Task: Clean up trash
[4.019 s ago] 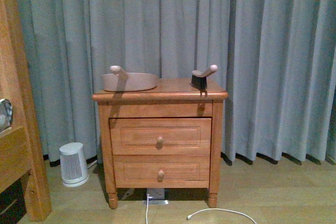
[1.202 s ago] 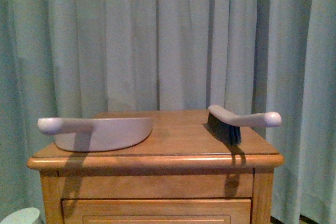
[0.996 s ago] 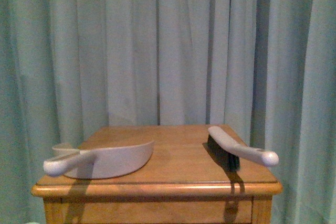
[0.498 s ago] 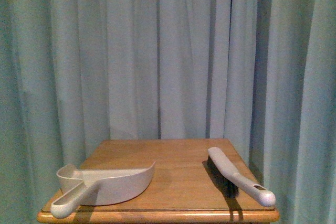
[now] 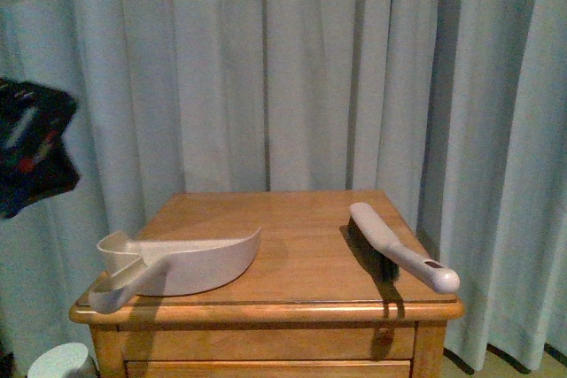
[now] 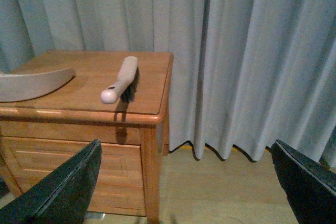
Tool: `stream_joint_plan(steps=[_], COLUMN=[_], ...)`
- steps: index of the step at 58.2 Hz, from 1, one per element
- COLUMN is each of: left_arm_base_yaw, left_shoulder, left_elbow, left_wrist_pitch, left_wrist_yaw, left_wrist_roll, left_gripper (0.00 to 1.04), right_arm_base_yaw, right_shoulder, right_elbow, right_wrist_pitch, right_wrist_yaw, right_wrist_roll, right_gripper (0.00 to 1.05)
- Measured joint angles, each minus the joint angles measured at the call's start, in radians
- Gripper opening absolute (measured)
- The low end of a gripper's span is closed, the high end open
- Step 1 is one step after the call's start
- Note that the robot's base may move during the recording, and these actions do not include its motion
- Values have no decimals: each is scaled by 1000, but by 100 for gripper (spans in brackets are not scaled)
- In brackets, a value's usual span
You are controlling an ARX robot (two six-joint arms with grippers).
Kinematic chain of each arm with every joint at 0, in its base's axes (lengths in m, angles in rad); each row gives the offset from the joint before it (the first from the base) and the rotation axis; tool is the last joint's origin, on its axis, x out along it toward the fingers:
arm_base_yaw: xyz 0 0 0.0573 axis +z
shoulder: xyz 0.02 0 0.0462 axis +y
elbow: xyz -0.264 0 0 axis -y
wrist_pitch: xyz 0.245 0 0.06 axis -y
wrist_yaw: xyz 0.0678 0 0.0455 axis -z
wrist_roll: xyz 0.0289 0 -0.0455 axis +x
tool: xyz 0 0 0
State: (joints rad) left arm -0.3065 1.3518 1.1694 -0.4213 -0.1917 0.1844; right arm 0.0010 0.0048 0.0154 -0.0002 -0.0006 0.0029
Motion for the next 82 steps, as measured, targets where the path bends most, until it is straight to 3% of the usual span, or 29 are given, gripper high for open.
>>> stream_joint_plan(steps=[15, 82], left_arm_base_yaw=[-78, 16], left_shoulder=[278, 571], left_elbow=[213, 214], left_wrist_pitch=[-71, 48], left_wrist_yaw=[-73, -57], left_wrist_roll=[-98, -145], left_gripper=[97, 97], right_arm_base_yaw=[0, 0], right_shoulder=[0, 0], right_elbow=[0, 0], right_wrist_pitch=[0, 0], right_wrist_yaw=[0, 0], right_wrist_roll=[0, 0], right_gripper=[97, 97])
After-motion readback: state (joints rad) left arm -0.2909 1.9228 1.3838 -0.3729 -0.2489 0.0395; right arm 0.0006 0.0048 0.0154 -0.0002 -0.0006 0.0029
